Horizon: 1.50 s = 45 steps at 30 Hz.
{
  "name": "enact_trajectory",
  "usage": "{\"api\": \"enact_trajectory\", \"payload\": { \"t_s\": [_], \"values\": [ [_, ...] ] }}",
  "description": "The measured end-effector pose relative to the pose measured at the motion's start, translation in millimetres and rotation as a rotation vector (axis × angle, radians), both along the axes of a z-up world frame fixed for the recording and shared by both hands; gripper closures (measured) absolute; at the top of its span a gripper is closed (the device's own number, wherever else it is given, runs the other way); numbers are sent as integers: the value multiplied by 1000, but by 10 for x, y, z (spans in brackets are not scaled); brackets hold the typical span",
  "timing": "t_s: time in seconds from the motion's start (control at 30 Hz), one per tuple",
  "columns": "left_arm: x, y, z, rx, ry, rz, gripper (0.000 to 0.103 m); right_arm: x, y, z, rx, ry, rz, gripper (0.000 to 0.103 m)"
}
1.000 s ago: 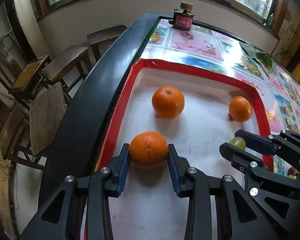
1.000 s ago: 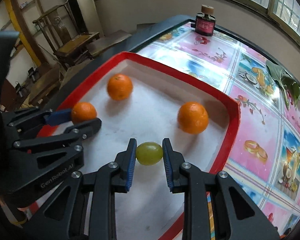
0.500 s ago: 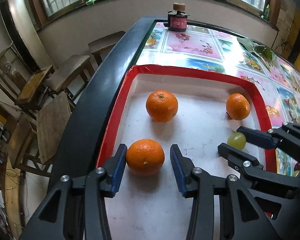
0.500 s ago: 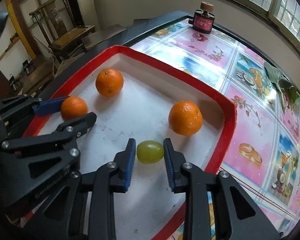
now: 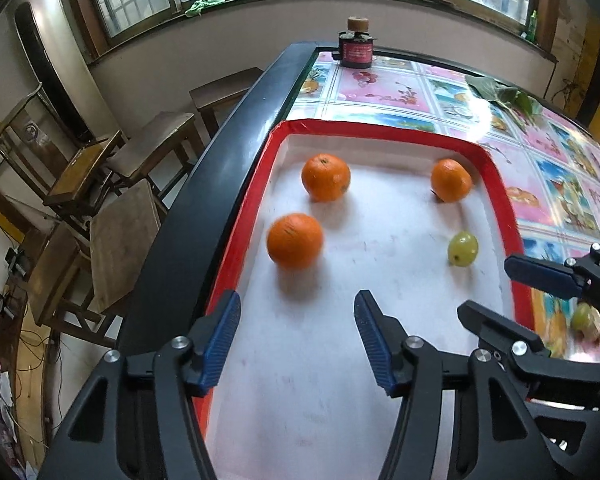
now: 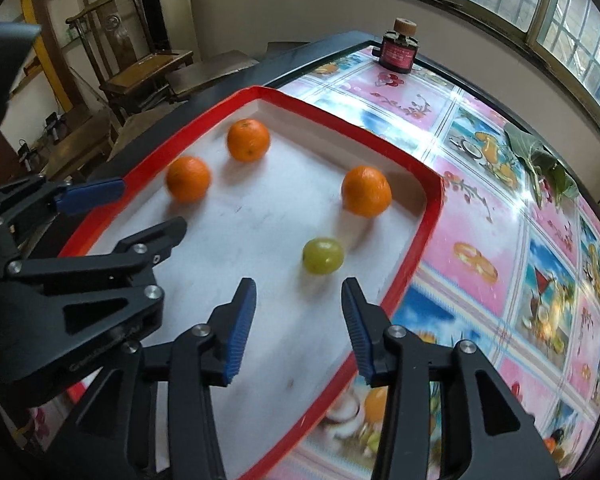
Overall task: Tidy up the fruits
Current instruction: 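Move both grippers back to the fruit on the table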
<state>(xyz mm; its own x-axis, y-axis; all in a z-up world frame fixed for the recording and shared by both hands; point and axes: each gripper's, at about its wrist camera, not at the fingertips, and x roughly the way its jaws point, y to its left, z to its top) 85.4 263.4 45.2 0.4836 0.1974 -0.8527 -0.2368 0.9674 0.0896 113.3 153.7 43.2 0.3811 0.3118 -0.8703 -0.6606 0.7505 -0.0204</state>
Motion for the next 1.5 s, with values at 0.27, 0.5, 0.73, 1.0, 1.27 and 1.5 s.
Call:
{"api": "enact_trajectory", "payload": {
  "t_s": [0.27, 0.5, 0.73, 1.0, 1.27, 1.5],
  "values": [
    [-356, -341, 85, -51, -18, -39, 43, -415, -355, 111, 58, 30, -2, 56],
    [-619, -914, 174, -93, -43, -143, 42, -798, -1032, 173, 143, 55, -57, 50],
    [-757, -1570, 130, -117, -34, -257, 40, -1097, -1936, 89, 191, 93, -169, 47],
    [-556, -2272, -61, -160, 7, -357, 40, -1270, -3049, -81, 179, 99, -365, 47],
    [-101, -2548, -231, -288, 34, -211, 40, -1327, -3701, -206, 227, 140, -472, 46],
    [144, -2641, -251, -303, 3, -102, 38, -1297, -3968, -280, 298, 165, -474, 46]
  ]
}}
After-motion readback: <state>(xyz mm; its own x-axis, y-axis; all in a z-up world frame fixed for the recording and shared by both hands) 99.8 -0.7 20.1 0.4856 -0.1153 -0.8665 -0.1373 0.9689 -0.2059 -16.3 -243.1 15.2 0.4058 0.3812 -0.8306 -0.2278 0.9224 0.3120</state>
